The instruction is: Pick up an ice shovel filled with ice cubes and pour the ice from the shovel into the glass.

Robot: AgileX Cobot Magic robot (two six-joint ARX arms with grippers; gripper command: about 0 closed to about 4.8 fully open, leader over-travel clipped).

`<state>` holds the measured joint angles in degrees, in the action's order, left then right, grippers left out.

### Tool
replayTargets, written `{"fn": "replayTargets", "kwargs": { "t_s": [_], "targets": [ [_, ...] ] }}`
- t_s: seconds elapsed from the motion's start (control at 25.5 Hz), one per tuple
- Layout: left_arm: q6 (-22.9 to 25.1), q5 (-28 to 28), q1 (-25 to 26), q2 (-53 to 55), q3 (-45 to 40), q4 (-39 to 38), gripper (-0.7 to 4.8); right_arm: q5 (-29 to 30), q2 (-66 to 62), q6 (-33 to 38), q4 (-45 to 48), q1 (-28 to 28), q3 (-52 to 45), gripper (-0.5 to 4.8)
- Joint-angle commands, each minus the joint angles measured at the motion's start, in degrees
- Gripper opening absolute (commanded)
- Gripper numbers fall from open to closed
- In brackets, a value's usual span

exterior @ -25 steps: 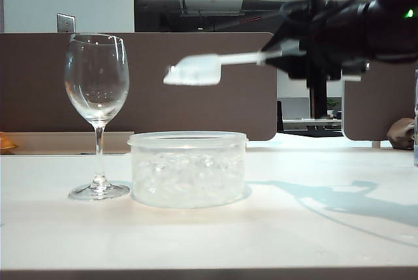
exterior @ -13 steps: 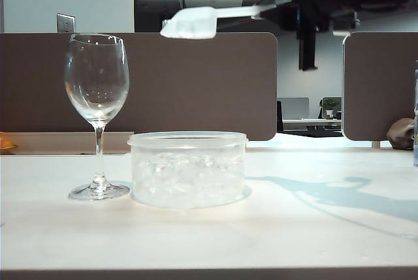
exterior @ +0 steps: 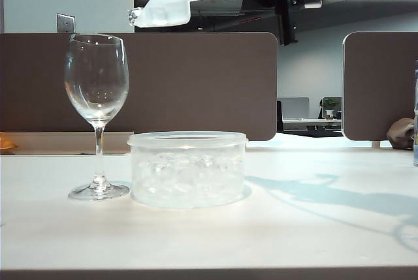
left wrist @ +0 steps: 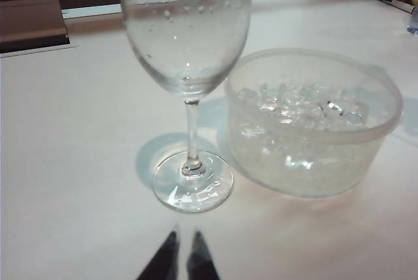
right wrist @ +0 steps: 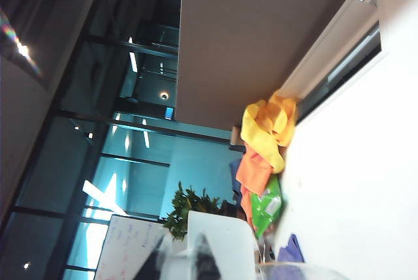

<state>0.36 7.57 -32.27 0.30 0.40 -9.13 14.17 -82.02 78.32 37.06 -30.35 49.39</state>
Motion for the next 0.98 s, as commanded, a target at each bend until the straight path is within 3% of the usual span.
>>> {"fn": "replayTargets", "kwargs": {
  "t_s": [0.04,0.59,0.98],
  "targets": [
    [-0.17,-0.07,0.09,0.02,0.02,0.63,0.29,1.46,0.26,-0.66,-0.9,-1.01,1.38,-0.03],
    [-0.17,-0.09,0.09,0.04,0.02,0.61,0.29,2.05,0.13,-3.45,-5.4,-3.32,2.6,-0.03],
    [-0.17,-0.09,0.09,0.04,0.02,0.61,0.29,2.49,-0.15,-13.42,-16.04,-3.48,9.7,-0.03]
  ]
}}
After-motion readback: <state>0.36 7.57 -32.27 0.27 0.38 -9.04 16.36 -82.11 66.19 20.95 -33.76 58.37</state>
